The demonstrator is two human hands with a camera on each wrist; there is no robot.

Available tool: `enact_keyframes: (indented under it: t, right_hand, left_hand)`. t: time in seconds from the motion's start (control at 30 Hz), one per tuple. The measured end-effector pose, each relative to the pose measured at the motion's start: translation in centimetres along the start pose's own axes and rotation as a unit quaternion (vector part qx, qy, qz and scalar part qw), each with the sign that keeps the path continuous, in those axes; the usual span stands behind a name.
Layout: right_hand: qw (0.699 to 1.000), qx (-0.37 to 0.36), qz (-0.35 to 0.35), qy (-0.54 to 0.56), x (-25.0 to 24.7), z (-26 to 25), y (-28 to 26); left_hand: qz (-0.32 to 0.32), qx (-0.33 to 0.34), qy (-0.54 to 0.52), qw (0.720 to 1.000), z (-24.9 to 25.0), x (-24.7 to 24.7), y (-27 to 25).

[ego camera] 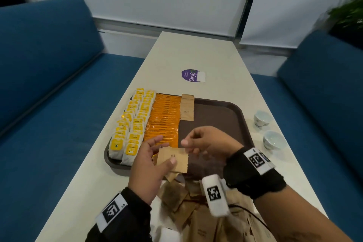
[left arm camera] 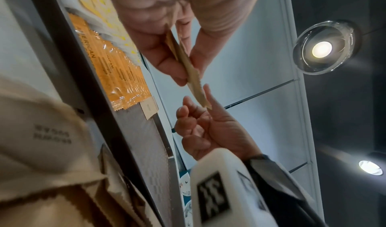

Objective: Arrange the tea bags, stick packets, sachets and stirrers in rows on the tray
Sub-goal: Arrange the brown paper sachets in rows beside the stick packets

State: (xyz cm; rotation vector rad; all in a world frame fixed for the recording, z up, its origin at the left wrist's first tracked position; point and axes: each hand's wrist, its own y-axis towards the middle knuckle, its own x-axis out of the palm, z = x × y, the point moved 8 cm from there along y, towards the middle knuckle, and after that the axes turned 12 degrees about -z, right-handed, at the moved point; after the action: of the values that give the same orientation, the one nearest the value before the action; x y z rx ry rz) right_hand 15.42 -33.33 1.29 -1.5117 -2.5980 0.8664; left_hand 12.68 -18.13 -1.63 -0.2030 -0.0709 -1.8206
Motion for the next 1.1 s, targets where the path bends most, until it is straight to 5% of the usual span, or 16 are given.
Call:
enact_keyframes:
  t: [0.2,0.43,0.63,0.83,1.1]
  right_hand:
    - [0.994,-0.012,0.015,0.110,3.3,1.5,-3.1]
    - [0.980,-0.014,0.061,0.192,2.8,2.8,-3.9]
    - [0.951,-0.034,0.087,0.294,1.2,2.6,-2.7]
    - [0.977,-0.008,0.190,0.098,-6.8,1.3,1.6]
    - [0.977,0.085,0.190,0.048,-11.1,2.4,9.4]
  left_hand:
    - [0.006,0.005,-0.012,1.000,-0.2,0.5,-0.9]
    - [-0.088,-0.049,0.025,0.995,-1.2,1.7,-1.1]
    - [-0.088,-0.067,0.032,0.993,-2.1,1.8,-0.9]
    - [-0.056,-0.083,0.040,0.994,-2.9,0.6,0.1]
    - [-0.032,-0.094,0.036,0.994,-3.4,-0.1,0.9]
